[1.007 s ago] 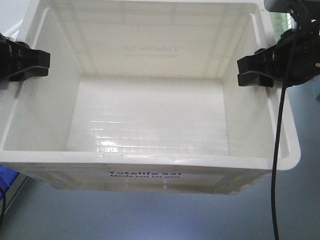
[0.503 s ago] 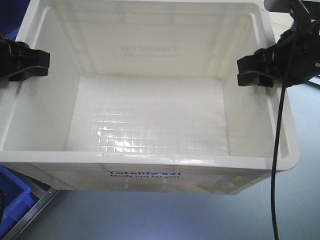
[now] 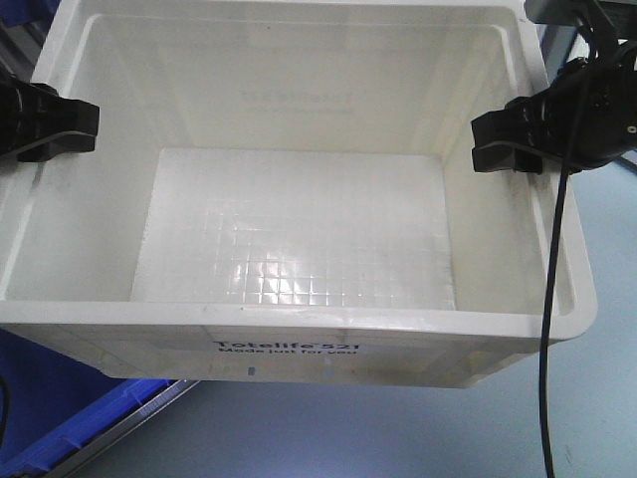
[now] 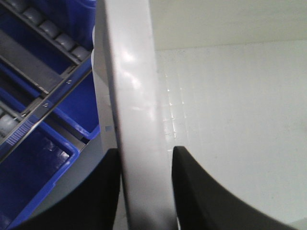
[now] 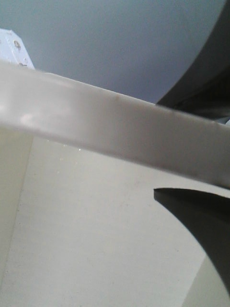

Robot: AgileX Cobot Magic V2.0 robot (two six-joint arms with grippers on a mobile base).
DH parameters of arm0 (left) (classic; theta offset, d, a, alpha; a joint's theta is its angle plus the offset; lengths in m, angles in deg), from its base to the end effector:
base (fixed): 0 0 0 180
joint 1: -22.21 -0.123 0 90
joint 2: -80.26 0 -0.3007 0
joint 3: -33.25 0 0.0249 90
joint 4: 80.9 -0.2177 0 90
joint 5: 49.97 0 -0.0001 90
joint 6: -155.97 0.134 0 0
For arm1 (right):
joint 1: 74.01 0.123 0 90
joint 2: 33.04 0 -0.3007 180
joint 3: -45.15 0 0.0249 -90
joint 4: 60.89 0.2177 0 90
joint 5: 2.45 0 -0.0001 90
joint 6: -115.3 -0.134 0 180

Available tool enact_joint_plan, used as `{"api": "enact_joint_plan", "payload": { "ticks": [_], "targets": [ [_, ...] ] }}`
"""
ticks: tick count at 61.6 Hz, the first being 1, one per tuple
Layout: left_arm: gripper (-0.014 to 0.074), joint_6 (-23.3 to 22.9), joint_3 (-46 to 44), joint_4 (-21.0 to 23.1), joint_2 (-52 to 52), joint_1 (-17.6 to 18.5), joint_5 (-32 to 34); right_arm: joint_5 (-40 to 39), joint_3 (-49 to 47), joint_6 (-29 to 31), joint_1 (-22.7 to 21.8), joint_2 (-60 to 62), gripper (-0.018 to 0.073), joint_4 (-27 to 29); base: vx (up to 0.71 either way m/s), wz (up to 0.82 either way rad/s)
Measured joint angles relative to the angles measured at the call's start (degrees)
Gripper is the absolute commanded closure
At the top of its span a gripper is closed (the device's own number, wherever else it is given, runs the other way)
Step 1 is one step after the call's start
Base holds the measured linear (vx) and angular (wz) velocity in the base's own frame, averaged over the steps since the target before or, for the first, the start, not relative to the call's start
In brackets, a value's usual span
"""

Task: Move bin from left to right shelf
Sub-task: 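Carry the tote with both grippers up to the other shelf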

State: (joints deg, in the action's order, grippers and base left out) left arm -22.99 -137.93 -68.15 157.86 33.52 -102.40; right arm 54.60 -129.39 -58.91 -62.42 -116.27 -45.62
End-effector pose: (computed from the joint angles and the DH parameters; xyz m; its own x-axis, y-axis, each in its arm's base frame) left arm 0.2298 -0.0699 0.3568 -0.7618 0.0332 -0.6469 0.2187 0.9533 -0.2086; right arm 0.2457 0.0806 0.3446 -0.8144 -0.1209 -0.5675 -0.2833 0.9364 0.2071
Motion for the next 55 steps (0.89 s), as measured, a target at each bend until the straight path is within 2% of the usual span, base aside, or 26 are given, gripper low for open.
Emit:
{"api": "enact_joint_plan", "payload": {
  "ticks": [55],
  "targets": [
    [0.0604, 0.0, 0.0, 0.0, 0.0, 0.0, 0.0, 0.0, 0.0, 0.0, 0.0, 0.0, 0.0564, 0.0, 0.04, 0.46]
  ]
}}
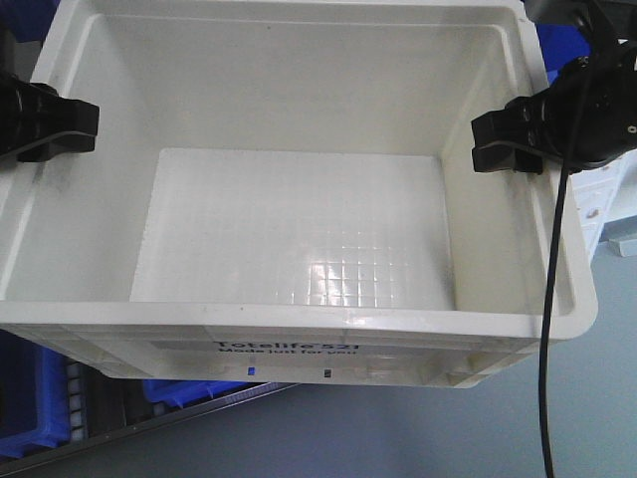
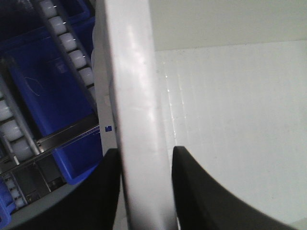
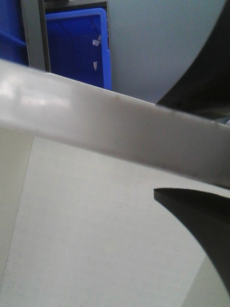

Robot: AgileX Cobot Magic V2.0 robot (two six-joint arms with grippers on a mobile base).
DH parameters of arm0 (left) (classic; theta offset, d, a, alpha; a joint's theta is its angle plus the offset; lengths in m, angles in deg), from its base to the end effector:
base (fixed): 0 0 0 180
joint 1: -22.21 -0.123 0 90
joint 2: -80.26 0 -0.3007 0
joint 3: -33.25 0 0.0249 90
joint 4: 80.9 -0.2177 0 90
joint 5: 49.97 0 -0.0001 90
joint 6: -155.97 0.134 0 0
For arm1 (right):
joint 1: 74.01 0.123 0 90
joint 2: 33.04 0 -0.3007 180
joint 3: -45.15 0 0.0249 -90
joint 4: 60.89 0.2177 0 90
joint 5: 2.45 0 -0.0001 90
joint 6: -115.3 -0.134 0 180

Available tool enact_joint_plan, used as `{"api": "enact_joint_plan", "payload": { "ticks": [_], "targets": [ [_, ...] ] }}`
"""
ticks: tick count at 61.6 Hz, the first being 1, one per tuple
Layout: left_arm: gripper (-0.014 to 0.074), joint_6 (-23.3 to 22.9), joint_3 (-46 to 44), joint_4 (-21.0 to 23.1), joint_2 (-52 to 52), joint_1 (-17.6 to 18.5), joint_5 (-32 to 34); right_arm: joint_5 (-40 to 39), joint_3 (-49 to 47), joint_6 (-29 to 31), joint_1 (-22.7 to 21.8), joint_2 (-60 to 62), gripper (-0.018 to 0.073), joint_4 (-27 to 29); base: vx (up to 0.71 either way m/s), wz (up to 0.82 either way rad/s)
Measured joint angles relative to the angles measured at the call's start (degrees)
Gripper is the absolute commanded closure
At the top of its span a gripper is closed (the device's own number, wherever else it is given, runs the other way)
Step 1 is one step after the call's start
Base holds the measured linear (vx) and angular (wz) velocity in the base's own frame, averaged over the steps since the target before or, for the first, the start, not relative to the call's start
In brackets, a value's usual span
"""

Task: Move bin from left to right shelf
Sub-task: 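Carry the tote with both grippers up to the other shelf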

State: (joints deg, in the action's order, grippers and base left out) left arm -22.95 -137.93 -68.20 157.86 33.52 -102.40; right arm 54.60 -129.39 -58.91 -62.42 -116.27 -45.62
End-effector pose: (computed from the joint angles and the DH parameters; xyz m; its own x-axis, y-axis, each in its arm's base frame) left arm 0.2299 -0.0698 0.3568 -0.7616 0.0344 -0.6472 0.2192 0.9534 -0.2073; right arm 0.2457 0.0806 0.3446 -0.8144 -0.1209 -0.5675 -0.2833 0.9364 0.2071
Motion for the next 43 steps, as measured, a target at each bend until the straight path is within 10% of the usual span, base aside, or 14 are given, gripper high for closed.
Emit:
{"api": "enact_joint_plan", "payload": {
  "ticks": [43],
  "targets": [
    [0.0604, 0.0, 0.0, -0.1, -0.1, 0.0, -0.1, 0.1, 0.0, 0.0, 0.0, 0.0, 0.0564, 0.1, 0.04, 0.25]
  ]
}}
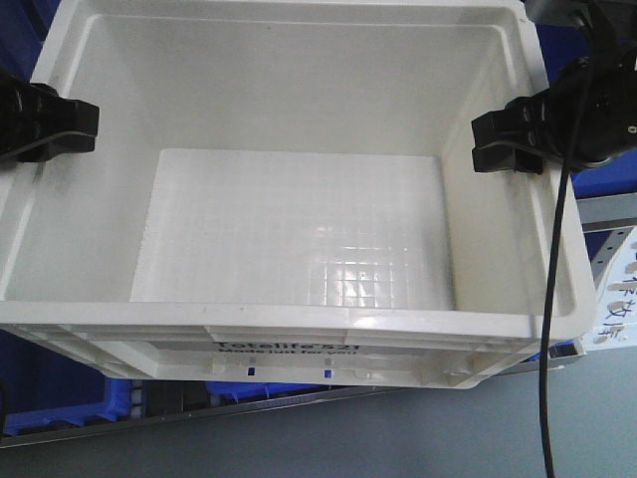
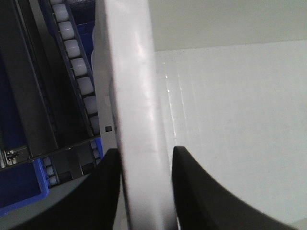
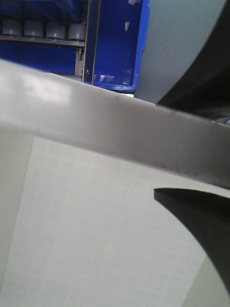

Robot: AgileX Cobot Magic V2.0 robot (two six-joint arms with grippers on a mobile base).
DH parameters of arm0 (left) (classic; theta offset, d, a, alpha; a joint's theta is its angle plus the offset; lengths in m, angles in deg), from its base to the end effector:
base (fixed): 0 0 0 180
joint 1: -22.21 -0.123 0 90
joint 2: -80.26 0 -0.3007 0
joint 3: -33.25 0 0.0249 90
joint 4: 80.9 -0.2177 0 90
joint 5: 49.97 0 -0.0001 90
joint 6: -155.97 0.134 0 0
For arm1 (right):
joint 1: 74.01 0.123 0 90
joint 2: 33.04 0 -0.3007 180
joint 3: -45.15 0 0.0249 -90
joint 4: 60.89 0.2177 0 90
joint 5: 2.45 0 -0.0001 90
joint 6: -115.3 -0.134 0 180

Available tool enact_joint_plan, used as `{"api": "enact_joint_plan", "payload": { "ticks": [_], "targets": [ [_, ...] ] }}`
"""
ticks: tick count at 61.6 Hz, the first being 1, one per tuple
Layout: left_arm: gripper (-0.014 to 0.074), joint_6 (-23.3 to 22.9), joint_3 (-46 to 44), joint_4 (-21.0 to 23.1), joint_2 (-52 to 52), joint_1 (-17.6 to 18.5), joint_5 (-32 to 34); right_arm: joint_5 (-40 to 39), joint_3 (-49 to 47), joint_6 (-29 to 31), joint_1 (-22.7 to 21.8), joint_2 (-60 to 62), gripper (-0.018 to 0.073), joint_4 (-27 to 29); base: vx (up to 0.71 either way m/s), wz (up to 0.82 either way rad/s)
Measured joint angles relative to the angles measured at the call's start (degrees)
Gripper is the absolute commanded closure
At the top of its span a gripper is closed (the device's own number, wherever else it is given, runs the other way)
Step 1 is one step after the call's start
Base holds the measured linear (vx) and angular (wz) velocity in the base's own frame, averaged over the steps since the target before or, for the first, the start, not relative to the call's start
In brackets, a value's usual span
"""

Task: Move bin from left to right shelf
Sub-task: 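Carry the tote with both grippers up to the other shelf, then push the held tote forward onto the shelf rollers with both grippers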

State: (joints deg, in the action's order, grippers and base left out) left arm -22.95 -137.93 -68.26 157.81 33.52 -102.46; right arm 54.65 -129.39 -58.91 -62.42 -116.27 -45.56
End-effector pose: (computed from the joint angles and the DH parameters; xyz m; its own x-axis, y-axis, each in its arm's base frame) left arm 0.2296 -0.0697 0.3569 -0.7615 0.0352 -0.6472 0.2193 0.9536 -0.2062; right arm 0.2456 0.0807 0.3446 -0.8150 -0.1206 -0.5668 -0.2833 0.9361 0.2082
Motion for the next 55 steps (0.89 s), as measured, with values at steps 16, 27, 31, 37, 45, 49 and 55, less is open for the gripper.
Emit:
{"api": "enact_joint_plan", "payload": {
  "ticks": [16, 27, 31, 37, 45, 49, 55],
  "targets": [
    [0.0604, 0.0, 0.0, 0.0, 0.0, 0.0, 0.0, 0.0, 0.0, 0.0, 0.0, 0.0, 0.0564, 0.0, 0.08, 0.13],
    [0.0604, 0.0, 0.0, 0.0, 0.0, 0.0, 0.0, 0.0, 0.0, 0.0, 0.0, 0.0, 0.0564, 0.0, 0.09, 0.09],
    [0.0604, 0.0, 0.0, 0.0, 0.0, 0.0, 0.0, 0.0, 0.0, 0.0, 0.0, 0.0, 0.0564, 0.0, 0.10, 0.06],
    [0.0604, 0.0, 0.0, 0.0, 0.0, 0.0, 0.0, 0.0, 0.0, 0.0, 0.0, 0.0, 0.0564, 0.0, 0.11, 0.03],
    [0.0604, 0.0, 0.0, 0.0, 0.0, 0.0, 0.0, 0.0, 0.0, 0.0, 0.0, 0.0, 0.0564, 0.0, 0.12, 0.01],
    [0.0604, 0.0, 0.0, 0.0, 0.0, 0.0, 0.0, 0.0, 0.0, 0.0, 0.0, 0.0, 0.0564, 0.0, 0.12, 0.00],
    [0.0604, 0.0, 0.0, 0.0, 0.0, 0.0, 0.0, 0.0, 0.0, 0.0, 0.0, 0.0, 0.0564, 0.0, 0.12, 0.01]
  ]
}}
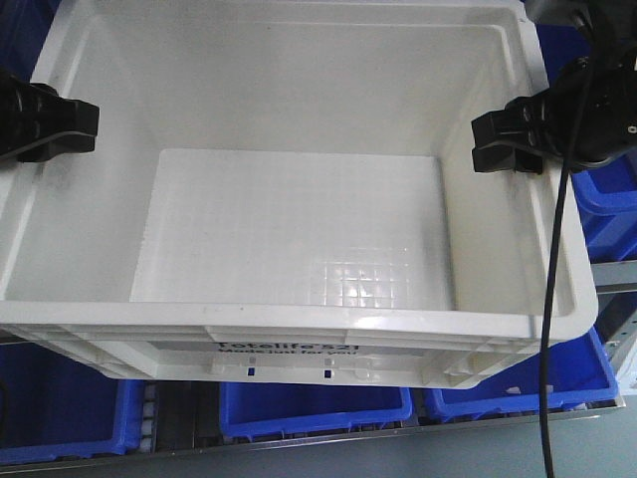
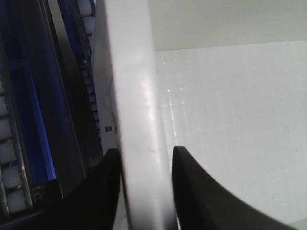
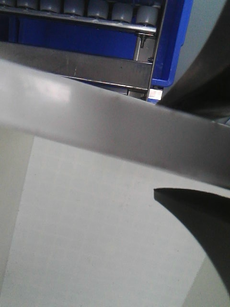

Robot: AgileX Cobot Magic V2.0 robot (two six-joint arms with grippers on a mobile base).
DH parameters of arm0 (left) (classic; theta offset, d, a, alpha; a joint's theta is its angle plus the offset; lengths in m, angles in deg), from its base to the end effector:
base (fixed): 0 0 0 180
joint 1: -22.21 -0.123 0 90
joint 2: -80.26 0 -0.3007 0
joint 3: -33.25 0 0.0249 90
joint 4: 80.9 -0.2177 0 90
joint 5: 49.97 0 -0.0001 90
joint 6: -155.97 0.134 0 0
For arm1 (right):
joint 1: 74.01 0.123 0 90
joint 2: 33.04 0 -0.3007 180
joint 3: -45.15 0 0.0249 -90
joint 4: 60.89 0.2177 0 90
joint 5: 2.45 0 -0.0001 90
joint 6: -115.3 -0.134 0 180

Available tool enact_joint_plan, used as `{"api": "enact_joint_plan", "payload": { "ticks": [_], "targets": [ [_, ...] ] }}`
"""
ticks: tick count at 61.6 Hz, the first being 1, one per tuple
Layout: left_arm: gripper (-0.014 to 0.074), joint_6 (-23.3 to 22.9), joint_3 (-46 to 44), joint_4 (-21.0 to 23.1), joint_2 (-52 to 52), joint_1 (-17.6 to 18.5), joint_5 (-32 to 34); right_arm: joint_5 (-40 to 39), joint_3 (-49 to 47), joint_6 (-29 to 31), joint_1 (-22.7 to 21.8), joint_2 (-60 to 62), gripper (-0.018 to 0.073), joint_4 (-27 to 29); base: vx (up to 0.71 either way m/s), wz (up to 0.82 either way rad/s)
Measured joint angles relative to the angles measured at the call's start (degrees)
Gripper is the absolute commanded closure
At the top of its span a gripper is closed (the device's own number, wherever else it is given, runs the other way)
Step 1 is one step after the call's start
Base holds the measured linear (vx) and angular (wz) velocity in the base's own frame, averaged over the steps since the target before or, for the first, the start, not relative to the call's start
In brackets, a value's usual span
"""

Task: Move bin from left to right shelf
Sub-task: 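Push the held tote forward onto the shelf rollers with both grippers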

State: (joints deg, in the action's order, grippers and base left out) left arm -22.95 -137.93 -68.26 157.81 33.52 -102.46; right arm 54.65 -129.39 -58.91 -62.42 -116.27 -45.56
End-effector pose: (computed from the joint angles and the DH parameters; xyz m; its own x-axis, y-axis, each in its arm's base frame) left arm 0.2296 -0.0697 0.3569 -0.7615 0.0352 -0.6472 0.2193 0.9536 -0.2062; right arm 0.2456 0.0807 0.3446 -0.8150 -0.1206 -0.5668 -0.2833 0.9361 0.2082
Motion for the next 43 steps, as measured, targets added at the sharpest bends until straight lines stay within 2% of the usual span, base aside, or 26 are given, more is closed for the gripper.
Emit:
{"api": "enact_joint_plan", "payload": {
  "ticks": [43],
  "targets": [
    [0.0604, 0.0, 0.0, 0.0, 0.0, 0.0, 0.0, 0.0, 0.0, 0.0, 0.0, 0.0, 0.0564, 0.0, 0.12, 0.03]
  ]
}}
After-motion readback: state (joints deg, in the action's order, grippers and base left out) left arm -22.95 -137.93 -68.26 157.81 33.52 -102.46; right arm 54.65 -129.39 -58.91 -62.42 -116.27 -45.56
